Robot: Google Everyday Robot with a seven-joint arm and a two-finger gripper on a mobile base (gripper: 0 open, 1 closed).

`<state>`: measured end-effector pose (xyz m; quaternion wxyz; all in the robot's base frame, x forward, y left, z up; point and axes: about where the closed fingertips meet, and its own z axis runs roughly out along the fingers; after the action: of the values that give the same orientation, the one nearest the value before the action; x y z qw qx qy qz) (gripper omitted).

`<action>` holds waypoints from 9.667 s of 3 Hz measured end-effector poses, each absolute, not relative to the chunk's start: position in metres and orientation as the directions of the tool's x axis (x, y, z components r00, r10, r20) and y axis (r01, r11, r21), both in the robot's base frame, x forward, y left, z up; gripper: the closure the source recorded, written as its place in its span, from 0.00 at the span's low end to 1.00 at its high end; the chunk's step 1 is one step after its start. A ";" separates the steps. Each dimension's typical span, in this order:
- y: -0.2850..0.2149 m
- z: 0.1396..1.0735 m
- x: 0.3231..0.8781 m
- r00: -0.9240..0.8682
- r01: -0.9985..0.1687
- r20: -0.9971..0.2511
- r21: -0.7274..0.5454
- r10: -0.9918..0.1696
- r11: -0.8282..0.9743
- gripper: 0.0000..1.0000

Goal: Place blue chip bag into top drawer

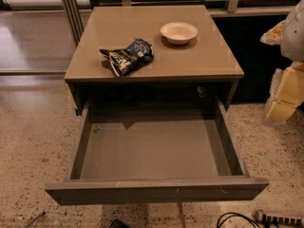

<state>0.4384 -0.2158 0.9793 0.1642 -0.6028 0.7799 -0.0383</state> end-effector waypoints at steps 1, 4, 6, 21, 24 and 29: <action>-0.216 0.979 0.439 -0.219 -0.928 -0.210 -0.258 -0.953 0.270 0.00; -0.132 0.944 0.574 0.054 -0.940 -0.265 -0.338 -0.963 0.041 0.00; -0.095 0.920 0.620 0.109 -0.941 -0.265 -0.339 -0.958 -0.013 0.00; 0.047 0.922 0.709 0.578 -0.796 -0.380 -0.454 -0.722 -0.399 1.00; 0.029 0.917 0.594 0.570 -0.811 -0.389 -0.406 -0.724 -0.421 1.00; 0.022 0.823 0.515 0.458 -0.864 -0.369 -0.397 -0.809 -0.308 1.00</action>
Offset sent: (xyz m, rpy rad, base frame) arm 0.0808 0.0391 -0.0229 0.0319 -0.0721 0.1524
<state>0.5152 0.0216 0.8233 0.2781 -0.8073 0.5181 0.0502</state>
